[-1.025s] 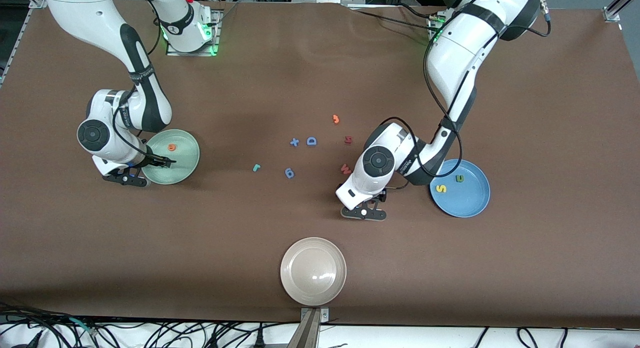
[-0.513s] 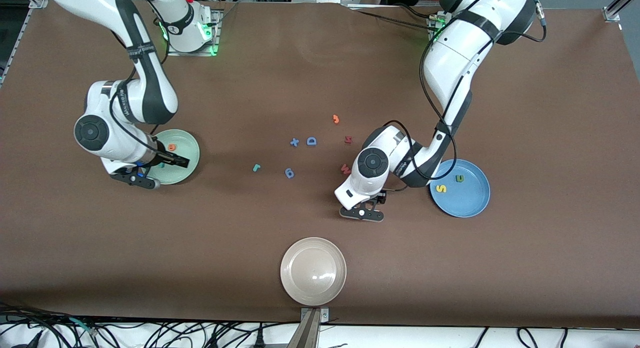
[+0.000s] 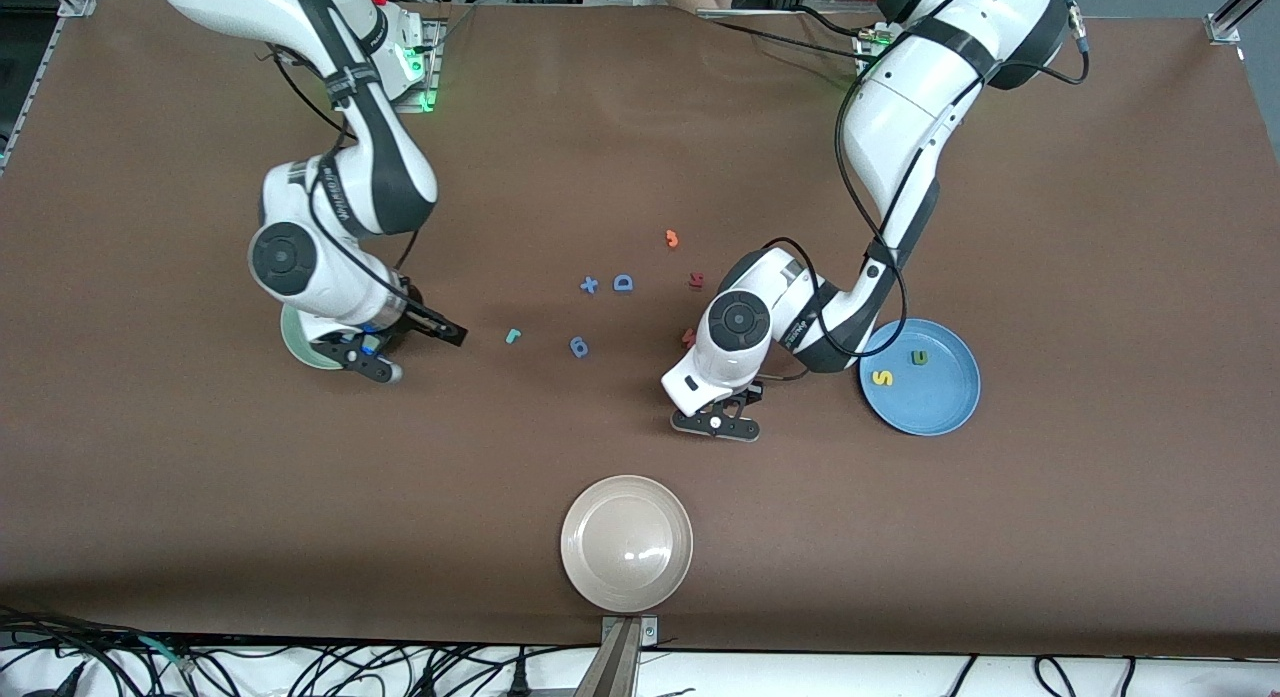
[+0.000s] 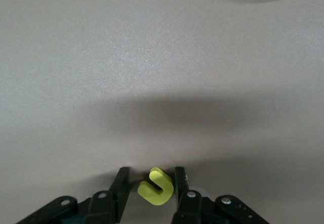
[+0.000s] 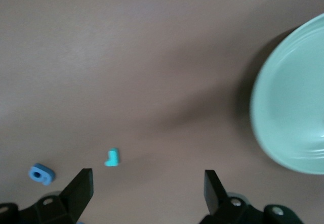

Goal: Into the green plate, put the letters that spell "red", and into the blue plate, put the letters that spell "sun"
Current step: 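Grasp the yellow u with the left gripper while the right gripper reaches a teal letter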

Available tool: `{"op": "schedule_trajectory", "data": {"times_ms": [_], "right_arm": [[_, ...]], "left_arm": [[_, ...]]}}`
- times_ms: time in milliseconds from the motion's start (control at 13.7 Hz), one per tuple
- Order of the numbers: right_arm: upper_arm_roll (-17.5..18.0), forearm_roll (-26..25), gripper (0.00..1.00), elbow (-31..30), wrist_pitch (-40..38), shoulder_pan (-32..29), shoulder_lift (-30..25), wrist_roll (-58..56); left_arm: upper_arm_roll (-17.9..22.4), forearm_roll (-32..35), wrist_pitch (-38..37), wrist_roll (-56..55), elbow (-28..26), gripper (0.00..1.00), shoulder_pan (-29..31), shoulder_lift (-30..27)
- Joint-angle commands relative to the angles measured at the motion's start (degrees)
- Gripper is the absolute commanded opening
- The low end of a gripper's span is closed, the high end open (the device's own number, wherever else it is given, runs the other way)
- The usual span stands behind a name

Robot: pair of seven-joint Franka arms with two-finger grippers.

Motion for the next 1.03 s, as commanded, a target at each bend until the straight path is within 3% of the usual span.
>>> {"op": "schedule_trajectory", "data": {"times_ms": [0, 586, 952], "right_arm": [[0.7, 1.1, 0.97, 1.7, 4.1, 2.2, 4.2, 4.6], [0.7, 1.1, 0.92, 1.1, 12.7, 6.1, 10.3, 10.0], [0.7, 1.1, 0.91, 1.2, 15.7, 7.2, 12.3, 11.9]], "left_arm": [[0.5, 1.0, -1.1, -0.2, -0.9, 0.16, -0.1, -0.2], [0.4, -0.8, -9.6, 0.3, 0.2, 0.1, 1.6, -4.2], [0.4, -3.7, -20.1, 15.6, 0.2, 0.1, 7.9, -9.3]]}}
